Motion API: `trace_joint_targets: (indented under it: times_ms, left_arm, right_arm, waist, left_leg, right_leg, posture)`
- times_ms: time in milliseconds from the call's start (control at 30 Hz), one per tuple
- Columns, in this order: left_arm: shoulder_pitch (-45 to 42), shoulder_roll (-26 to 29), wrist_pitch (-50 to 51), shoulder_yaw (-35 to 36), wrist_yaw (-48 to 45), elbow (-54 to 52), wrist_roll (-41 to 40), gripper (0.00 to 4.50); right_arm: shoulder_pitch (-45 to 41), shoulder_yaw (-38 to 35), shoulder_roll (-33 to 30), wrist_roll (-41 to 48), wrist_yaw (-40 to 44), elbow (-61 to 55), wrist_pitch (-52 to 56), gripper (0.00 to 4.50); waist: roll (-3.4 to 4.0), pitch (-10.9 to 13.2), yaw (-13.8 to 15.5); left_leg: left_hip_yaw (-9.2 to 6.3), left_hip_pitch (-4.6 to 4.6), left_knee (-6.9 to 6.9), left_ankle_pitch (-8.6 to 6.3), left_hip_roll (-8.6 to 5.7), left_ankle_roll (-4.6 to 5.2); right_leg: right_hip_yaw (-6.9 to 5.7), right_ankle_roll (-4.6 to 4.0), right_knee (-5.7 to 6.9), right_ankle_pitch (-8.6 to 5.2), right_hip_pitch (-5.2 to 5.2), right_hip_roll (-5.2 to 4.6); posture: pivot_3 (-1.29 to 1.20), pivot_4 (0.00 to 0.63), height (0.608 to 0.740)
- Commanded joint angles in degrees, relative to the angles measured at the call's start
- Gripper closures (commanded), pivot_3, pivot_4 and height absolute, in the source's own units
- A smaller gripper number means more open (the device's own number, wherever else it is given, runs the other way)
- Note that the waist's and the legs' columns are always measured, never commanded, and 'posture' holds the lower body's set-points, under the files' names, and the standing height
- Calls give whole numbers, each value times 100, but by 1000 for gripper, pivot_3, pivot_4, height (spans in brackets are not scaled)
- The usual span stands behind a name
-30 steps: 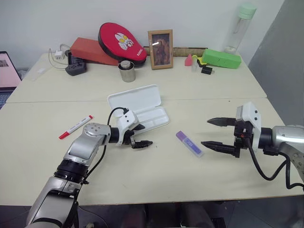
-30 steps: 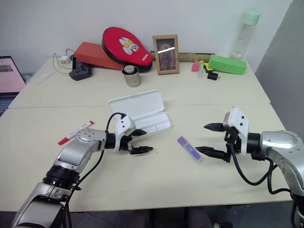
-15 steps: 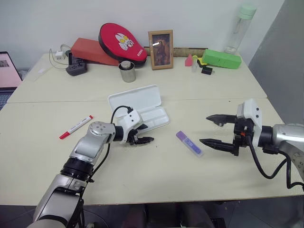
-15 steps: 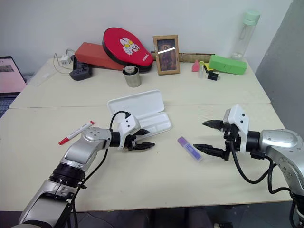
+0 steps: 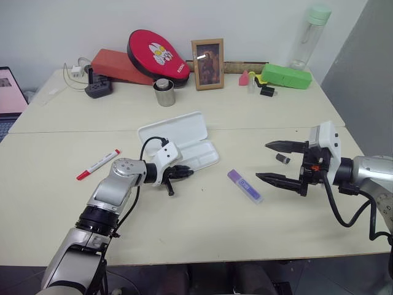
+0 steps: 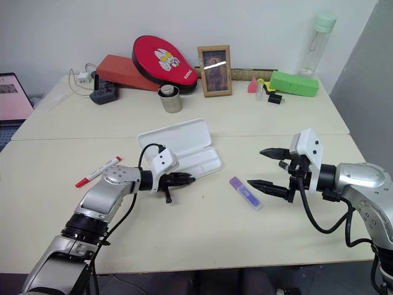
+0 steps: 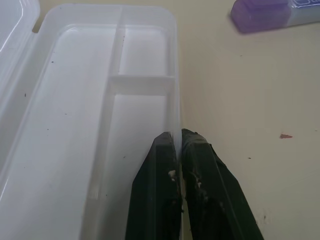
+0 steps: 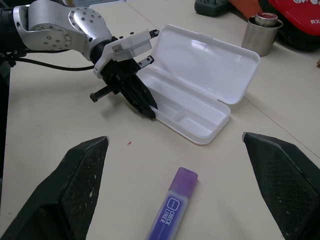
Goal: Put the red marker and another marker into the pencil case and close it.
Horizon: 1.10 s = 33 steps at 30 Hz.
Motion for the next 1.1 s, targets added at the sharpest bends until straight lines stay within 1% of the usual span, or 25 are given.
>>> trace_joint_targets:
  times_ms: [33,167,300,367,433,600,767,1000,1033,1100]
  left_arm:
    - [246,219,-51,21,-240,-295,-25,4425]
    - [640,558,-240,-35,-618,-832,-82,4425]
    - [1407,1317,-649,123,-1241,-1518,-238,4425]
    - [1581,1499,-714,197,-1412,-1650,-355,4425]
    - [1691,1582,-866,183,-1639,-1781,-505,4425]
    - [1697,1725,-1223,8,-1924,-1694,-330,4425]
    - [1529,1599,-1175,61,-1692,-1452,-193,4425]
    - [1532,1588,-1039,31,-1629,-1501,-119,4425]
    - [1560,1578,-948,40,-1605,-1560,-152,4038]
    - [1615,1572,-779,60,-1574,-1671,-220,3760]
  right_arm:
    - [-198,-42,47,56,40,36,-134,0]
    - [-177,-74,17,70,63,39,-136,0]
    - [-162,-77,23,156,24,-47,-53,0]
    - [-154,-63,29,147,6,-56,-56,0]
    - [-139,-63,41,201,4,-90,-20,0]
    - [-141,23,35,164,41,-80,-32,0]
    - [-164,14,43,173,-11,-98,5,0]
    - [-138,-19,2,163,30,-75,-6,0]
    - [-142,-13,-6,155,49,-58,-13,0]
    - [-149,1,-18,137,74,-33,-23,0]
  waist:
    - [0,0,-6]
    - [1,0,-16]
    - [4,-2,-25]
    - [4,-2,-23]
    - [7,-3,-7]
    - [7,-3,3]
    - [7,-3,4]
    - [7,-3,4]
    - [7,-3,4]
    - [7,-3,3]
  left_leg:
    - [0,0,0,0,1,0]
    - [1,5,-2,0,16,0]
    - [4,8,-5,0,31,0]
    - [2,7,-6,-1,34,0]
    - [3,9,-6,-1,35,1]
    - [11,7,-4,-1,32,1]
    - [17,4,-4,-1,32,2]
    - [17,5,-3,-1,32,2]
    - [17,5,-3,-1,32,2]
    - [17,5,-3,-1,32,2]
  right_leg:
    - [0,0,0,0,0,2]
    - [9,-5,-2,3,-2,15]
    - [14,-12,-5,6,-4,27]
    - [14,-15,-3,8,-5,28]
    - [13,-20,-2,10,-4,31]
    - [9,-20,-5,10,-3,30]
    - [6,-20,-6,10,-4,32]
    - [5,-20,-4,11,-3,32]
    - [6,-20,-4,11,-3,32]
    - [6,-20,-4,11,-4,32]
  posture:
    - [0,150,740]
    - [0,150,740]
    - [0,150,740]
    - [0,150,740]
    - [0,150,740]
    - [0,150,740]
    - [0,150,740]
    - [0,150,740]
    - [0,150,740]
    - [0,150,740]
